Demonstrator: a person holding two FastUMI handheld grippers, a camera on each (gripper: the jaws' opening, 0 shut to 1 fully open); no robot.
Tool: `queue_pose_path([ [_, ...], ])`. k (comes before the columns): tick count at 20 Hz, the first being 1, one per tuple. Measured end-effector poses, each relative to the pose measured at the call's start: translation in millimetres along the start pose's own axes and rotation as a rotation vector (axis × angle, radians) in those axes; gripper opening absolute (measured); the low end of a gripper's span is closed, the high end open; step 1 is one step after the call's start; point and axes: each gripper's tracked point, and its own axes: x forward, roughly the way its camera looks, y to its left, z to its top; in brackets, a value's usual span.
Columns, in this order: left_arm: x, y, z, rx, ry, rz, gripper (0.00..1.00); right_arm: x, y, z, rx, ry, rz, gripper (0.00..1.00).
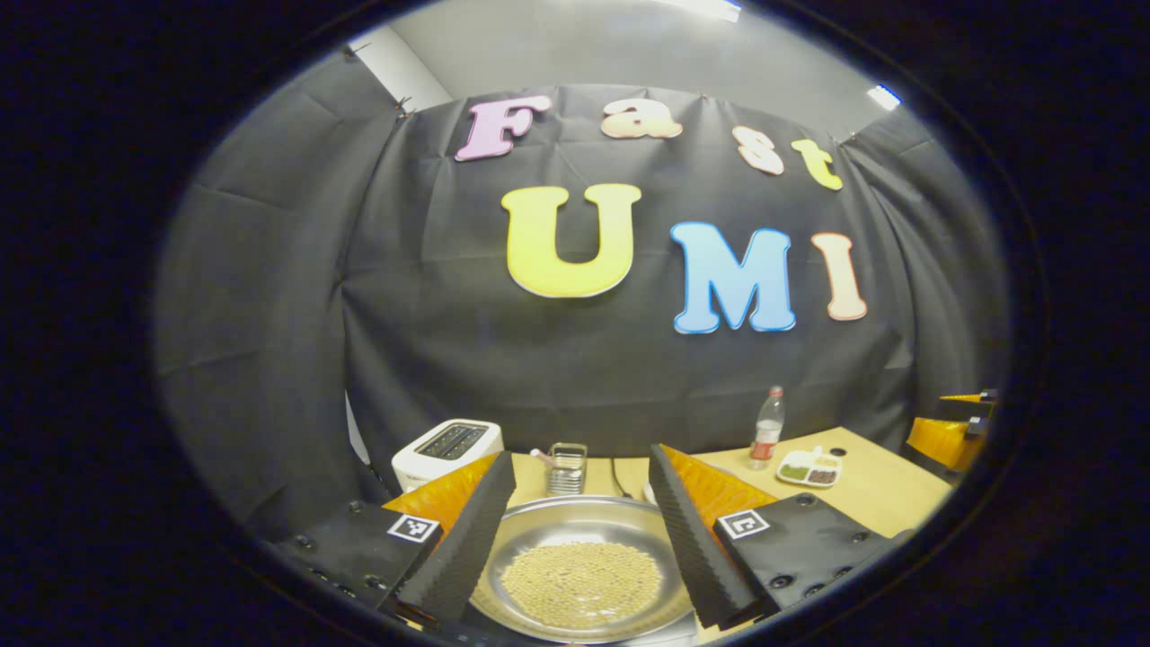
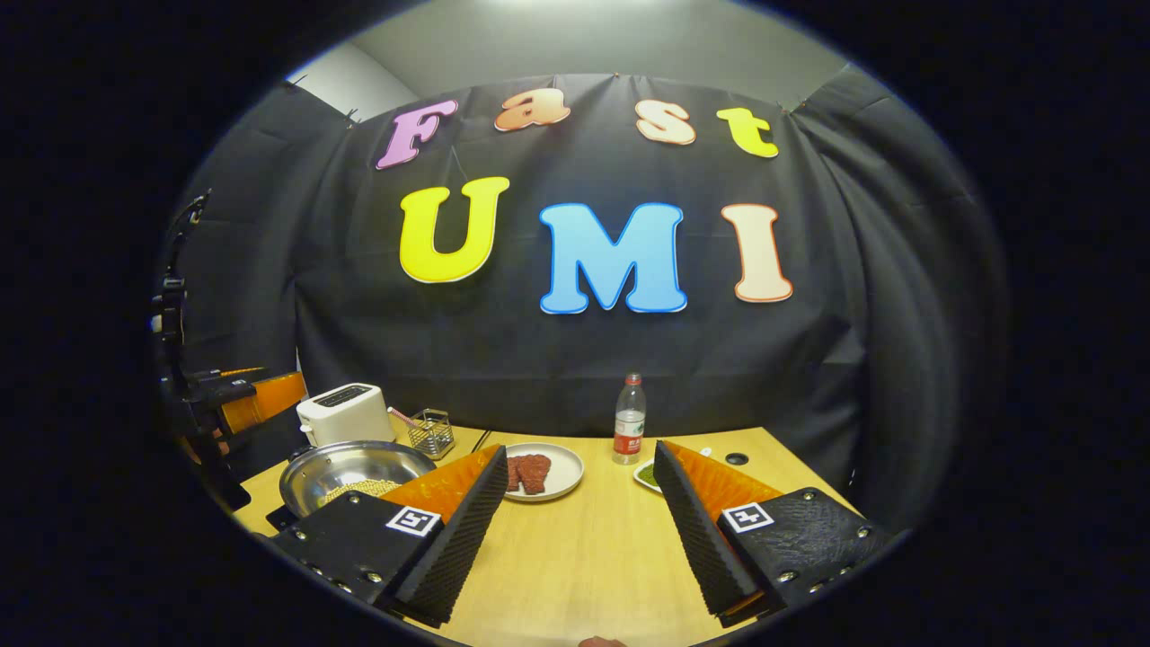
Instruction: First push the handle of the pot to place it horizontally, then grasp the pot with both hands and set it on the induction cooktop.
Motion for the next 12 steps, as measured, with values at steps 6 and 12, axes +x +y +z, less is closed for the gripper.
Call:
queue_pose_path([
  [6, -80.2, -90.0, 41.9, 0.037, -0.096, -0.013, 0.99, -62.7, -64.9, 9.2, -0.007, -0.066, 0.002, 0.98],
  [12, -130.7, -134.6, 55.9, 0.026, -0.128, -0.055, 1.00, -109.9, -84.9, 19.5, 0.010, -0.110, 0.006, 0.98],
])
